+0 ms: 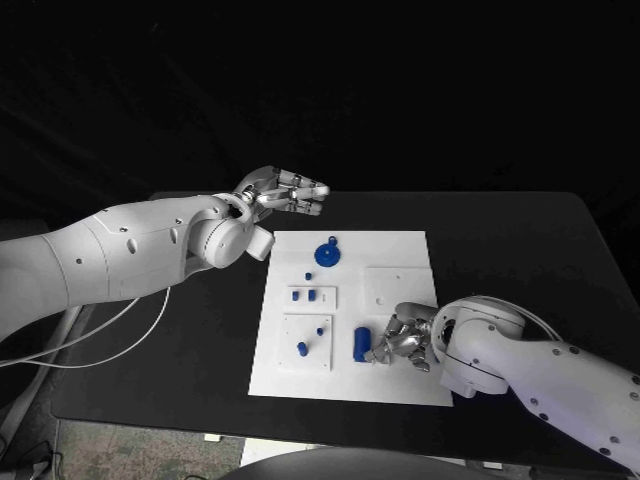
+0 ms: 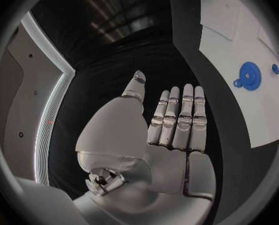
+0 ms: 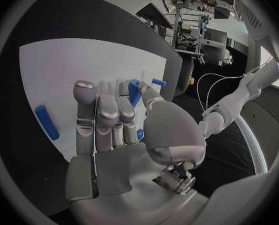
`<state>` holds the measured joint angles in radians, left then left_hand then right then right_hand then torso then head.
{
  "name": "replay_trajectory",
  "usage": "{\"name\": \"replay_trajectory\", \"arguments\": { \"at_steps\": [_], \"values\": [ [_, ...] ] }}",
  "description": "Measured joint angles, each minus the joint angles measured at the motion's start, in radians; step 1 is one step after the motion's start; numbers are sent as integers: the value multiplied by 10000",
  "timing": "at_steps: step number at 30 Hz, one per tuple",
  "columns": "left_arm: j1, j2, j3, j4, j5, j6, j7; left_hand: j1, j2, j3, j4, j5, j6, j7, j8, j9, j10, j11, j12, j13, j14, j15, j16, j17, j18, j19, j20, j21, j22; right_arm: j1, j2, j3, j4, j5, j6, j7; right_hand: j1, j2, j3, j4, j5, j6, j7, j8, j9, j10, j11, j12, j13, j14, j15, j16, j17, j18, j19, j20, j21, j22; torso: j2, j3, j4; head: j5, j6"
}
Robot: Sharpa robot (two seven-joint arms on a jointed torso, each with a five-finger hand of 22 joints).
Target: Assemble the parts on the task board
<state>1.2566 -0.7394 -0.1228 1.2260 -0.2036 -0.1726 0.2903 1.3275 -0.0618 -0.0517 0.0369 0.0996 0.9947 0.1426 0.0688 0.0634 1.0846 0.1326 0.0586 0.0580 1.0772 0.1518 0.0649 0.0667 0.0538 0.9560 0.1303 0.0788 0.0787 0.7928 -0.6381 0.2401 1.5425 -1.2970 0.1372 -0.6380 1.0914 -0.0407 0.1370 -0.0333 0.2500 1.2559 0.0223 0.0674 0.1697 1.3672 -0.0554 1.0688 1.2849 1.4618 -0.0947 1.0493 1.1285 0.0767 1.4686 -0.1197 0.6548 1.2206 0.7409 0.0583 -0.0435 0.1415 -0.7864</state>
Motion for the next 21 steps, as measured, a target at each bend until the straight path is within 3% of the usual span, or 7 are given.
{"name": "replay_trajectory", "arguments": {
  "at_steps": [7,13,21],
  "values": [
    [0,3,-1,-6,-3,6,-9,0,0,0,0,0,0,0,0,-1,0,0,0,0,0,0,0,0,0,0,0,0,0,-4,58,0,-142,-52,-29,-101,-8,454,159,-462,205,-1,0,0,-10,0,0,0,32,-1,1,0,-28,1,0,0,0,-39,0,3,-2,0,-19],
    [0,-1,-2,-8,-6,11,-18,0,0,0,0,0,0,0,0,-1,0,0,0,0,0,0,0,0,0,0,0,0,0,-24,54,-11,-204,-73,-22,-152,-142,591,530,-940,679,-1,-1,0,-10,-1,0,-1,53,-28,-24,0,-39,-1,0,1,56,-39,-3,4,-3,0,-29],
    [0,-2,-3,-8,-9,22,-31,0,0,0,0,0,0,0,0,-2,0,0,0,0,0,0,0,0,0,0,0,0,0,-32,25,-4,-206,-79,-19,-165,-210,417,492,-1017,715,31,-33,0,-3,-1,1,-1,52,-28,-23,0,-49,0,-1,1,57,-38,-3,3,-5,7,-29]
  ]
}}
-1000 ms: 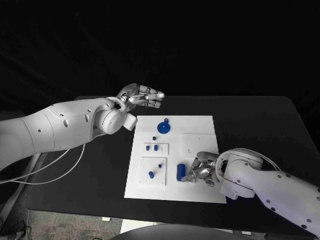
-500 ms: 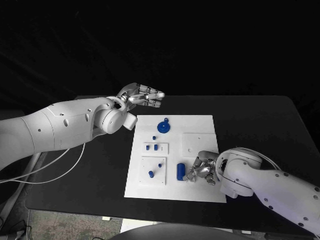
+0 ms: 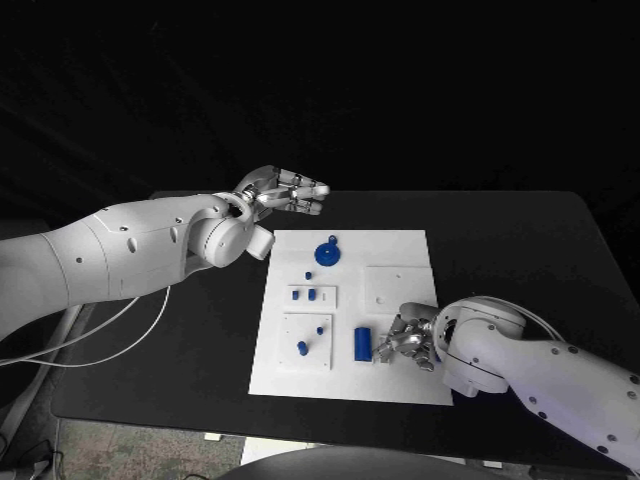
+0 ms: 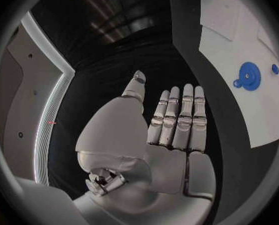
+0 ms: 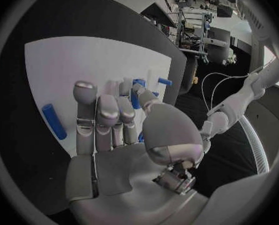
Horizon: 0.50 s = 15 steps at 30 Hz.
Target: Assemble the parts on the task board
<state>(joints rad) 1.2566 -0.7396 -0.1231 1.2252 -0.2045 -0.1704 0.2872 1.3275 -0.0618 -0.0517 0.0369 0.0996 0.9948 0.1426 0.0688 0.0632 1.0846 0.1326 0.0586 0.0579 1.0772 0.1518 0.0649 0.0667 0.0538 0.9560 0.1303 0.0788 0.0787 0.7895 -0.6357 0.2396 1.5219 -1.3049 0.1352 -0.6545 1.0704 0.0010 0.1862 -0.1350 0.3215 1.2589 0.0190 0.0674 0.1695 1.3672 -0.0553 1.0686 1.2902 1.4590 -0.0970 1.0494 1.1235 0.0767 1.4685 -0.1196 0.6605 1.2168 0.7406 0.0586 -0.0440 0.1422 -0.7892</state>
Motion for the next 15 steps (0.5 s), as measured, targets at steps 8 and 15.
{"name": "replay_trajectory", "arguments": {
  "at_steps": [8,15],
  "values": [
    [0,-2,-1,-3,-4,8,-15,0,0,0,0,0,0,0,0,-1,0,0,0,0,0,0,0,0,0,0,0,0,0,-14,-17,-3,39,34,4,1,-8,-70,-284,230,-20,0,0,0,-17,0,0,0,-1,1,1,0,-13,-1,0,0,0,0,0,1,1,7,1],
    [0,-2,-2,-9,-7,14,-23,0,0,0,0,0,0,0,0,-1,0,0,0,0,0,0,0,0,0,0,0,0,0,-26,-115,-5,146,51,-54,42,83,-160,-400,346,-64,-1,0,0,-41,0,0,-1,12,1,2,0,-21,-1,-1,1,0,0,0,2,0,-21,-1]
  ]
}}
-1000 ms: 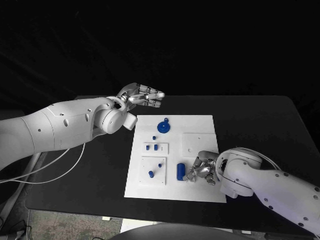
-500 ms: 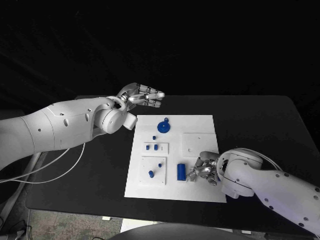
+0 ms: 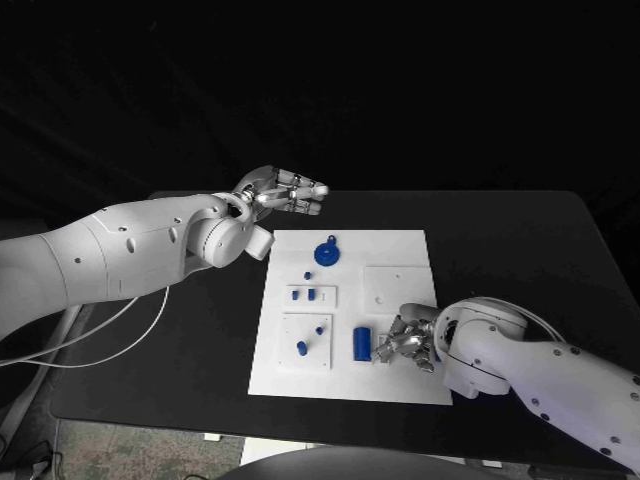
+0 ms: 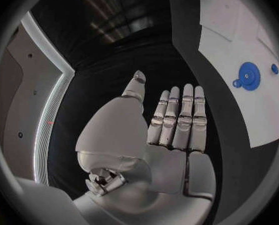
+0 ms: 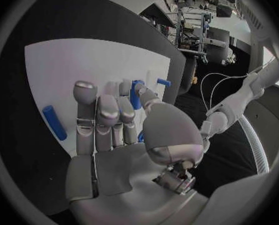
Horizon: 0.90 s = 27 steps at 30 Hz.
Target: Assemble the parts on the task board
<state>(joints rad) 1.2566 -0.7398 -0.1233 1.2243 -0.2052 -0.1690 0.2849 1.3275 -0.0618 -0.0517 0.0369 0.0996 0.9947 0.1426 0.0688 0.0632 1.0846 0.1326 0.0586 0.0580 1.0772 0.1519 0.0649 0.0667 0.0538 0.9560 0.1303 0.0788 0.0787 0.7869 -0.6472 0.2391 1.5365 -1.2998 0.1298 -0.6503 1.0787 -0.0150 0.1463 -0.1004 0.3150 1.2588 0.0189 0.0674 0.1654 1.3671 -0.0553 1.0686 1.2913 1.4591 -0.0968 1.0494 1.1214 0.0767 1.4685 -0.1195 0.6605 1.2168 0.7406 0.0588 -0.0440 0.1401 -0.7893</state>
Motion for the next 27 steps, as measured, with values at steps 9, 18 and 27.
{"name": "replay_trajectory", "arguments": {
  "at_steps": [9,18,27],
  "values": [
    [0,-15,-1,-2,-3,-10,19,0,0,0,0,0,0,0,0,-1,0,0,0,0,0,0,0,0,0,0,0,0,0,-11,-780,270,635,68,-516,365,115,-115,-136,136,-564,-654,280,0,-9,93,94,200,169,0,1,57,36,0,0,0,60,-14,-9,9,-12,-115,92],
    [0,-36,-1,37,-4,-61,153,0,0,-34,-34,47,36,-36,0,9,75,-1,0,0,108,-107,0,0,0,0,0,0,0,135,-2037,643,1077,82,-675,469,167,-167,-121,178,-792,-703,329,0,-23,178,179,493,169,1,2,175,130,0,-1,1,213,65,-10,13,-37,-346,194],
    [0,-71,-4,76,-4,-114,247,-40,41,-89,-89,47,72,0,0,8,111,-38,0,0,108,-107,0,0,0,0,0,0,0,171,-2644,678,1000,82,-398,53,204,-269,-34,462,-1106,-788,343,0,-74,178,179,493,168,1,3,214,130,0,-25,25,269,85,-8,26,-36,-487,216]
  ]
}}
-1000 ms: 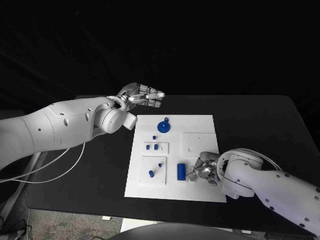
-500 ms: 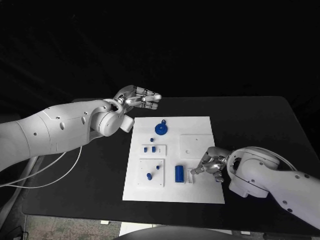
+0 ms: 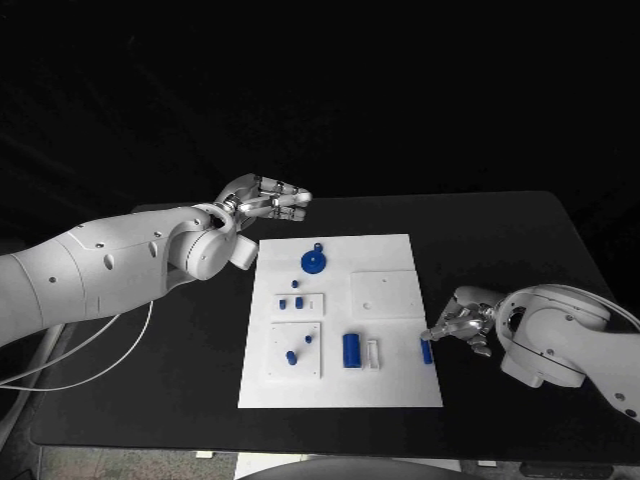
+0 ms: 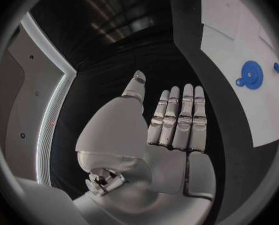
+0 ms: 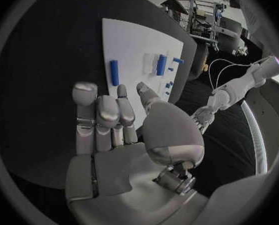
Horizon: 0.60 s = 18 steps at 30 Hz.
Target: Assemble the parts on the task board
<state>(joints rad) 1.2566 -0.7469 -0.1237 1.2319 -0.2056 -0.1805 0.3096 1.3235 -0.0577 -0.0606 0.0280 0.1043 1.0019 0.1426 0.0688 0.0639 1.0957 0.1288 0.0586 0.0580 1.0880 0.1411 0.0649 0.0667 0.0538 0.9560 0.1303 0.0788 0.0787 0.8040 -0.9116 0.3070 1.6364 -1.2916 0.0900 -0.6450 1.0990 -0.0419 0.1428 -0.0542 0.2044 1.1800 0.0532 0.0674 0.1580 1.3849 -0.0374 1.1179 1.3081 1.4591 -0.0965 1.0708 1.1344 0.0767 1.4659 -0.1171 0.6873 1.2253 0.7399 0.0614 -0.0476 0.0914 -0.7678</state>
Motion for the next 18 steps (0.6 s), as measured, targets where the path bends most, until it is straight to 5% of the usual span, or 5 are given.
{"name": "replay_trajectory", "arguments": {
  "at_steps": [12,18],
  "values": [
    [0,4,-5,5,3,-4,16,0,0,0,0,0,0,0,0,-1,-1,0,0,0,0,0,0,0,0,0,0,0,0,-5,18,-117,-283,-229,297,-398,-102,-525,241,916,-475,-259,116,0,-37,-73,73,-68,-1,-28,39,-1,-44,1,-12,12,-65,-1,5,-21,19,-94,-3],
    [0,4,-6,4,4,0,16,0,0,0,0,0,0,0,0,-2,-1,1,0,0,0,0,0,0,0,0,0,0,0,-12,286,-190,-526,-420,330,-453,-114,-531,326,1095,-576,-319,107,0,-37,-108,108,-108,-1,3,71,-2,-44,0,-12,12,-115,-1,7,-28,37,-103,-30]
  ]
}}
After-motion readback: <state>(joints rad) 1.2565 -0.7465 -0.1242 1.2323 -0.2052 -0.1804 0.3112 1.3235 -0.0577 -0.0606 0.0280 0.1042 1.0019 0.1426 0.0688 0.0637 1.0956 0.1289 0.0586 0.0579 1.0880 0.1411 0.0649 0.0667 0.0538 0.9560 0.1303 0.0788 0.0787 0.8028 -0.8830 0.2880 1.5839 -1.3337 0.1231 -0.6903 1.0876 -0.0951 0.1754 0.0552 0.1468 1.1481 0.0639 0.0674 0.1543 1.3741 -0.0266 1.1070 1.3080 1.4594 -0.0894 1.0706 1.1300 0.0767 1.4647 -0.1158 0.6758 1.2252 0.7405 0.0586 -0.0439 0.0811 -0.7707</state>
